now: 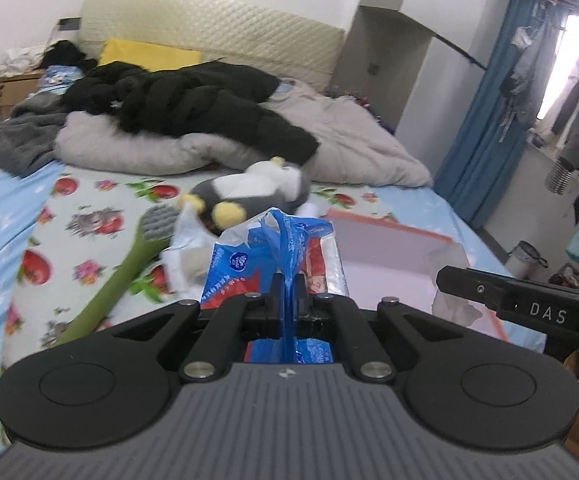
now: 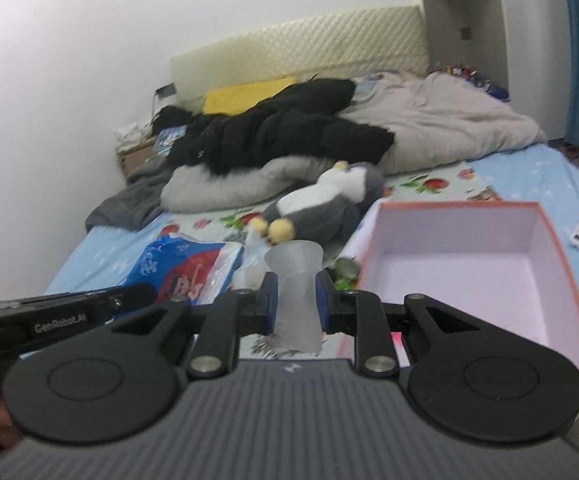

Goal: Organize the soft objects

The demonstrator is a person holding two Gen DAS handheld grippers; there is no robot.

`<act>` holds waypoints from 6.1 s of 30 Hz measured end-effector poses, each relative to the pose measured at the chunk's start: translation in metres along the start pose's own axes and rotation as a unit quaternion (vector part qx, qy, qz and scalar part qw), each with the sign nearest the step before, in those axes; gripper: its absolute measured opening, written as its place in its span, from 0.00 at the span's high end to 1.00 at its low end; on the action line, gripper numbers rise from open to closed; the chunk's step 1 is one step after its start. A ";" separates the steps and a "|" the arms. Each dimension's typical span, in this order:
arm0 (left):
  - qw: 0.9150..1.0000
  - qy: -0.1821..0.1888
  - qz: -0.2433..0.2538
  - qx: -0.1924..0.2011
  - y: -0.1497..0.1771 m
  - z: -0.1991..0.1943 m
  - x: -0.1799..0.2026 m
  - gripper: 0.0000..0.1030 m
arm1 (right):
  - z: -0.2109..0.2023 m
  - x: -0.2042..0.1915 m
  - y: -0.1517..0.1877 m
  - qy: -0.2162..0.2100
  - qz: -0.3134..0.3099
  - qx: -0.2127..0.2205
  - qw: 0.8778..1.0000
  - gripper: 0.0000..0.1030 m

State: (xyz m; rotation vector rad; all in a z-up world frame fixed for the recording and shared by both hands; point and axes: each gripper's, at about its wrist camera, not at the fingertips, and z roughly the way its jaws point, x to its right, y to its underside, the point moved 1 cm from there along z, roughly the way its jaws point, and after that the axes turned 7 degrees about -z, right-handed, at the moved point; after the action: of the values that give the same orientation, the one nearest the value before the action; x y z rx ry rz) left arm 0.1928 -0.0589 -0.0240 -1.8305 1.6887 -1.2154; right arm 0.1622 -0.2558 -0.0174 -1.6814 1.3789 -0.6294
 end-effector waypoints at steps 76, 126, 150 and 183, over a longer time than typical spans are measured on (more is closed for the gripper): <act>1.000 0.011 0.025 -0.010 -0.003 -0.033 0.047 0.87 | -0.032 0.061 -0.008 0.060 0.041 0.005 0.997 0.64; 0.985 -0.134 -0.101 -0.045 0.020 -0.073 -0.092 0.87 | -0.033 -0.057 -0.077 -0.006 -0.093 -0.128 0.987 0.19; 0.980 -0.125 -0.134 -0.081 0.011 0.009 -0.133 0.87 | 0.050 -0.070 -0.104 -0.012 -0.103 -0.140 0.985 0.19; 0.990 -0.004 -0.099 -0.098 -0.007 0.284 -0.172 0.50 | 0.307 0.021 -0.029 -0.041 0.036 -0.232 0.971 0.31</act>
State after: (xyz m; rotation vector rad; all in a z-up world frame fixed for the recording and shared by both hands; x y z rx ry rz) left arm 0.4338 0.0252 -0.2360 -2.1626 1.7080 -1.1487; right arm 0.4307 -0.1844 -0.1531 -1.9803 1.6035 -0.1973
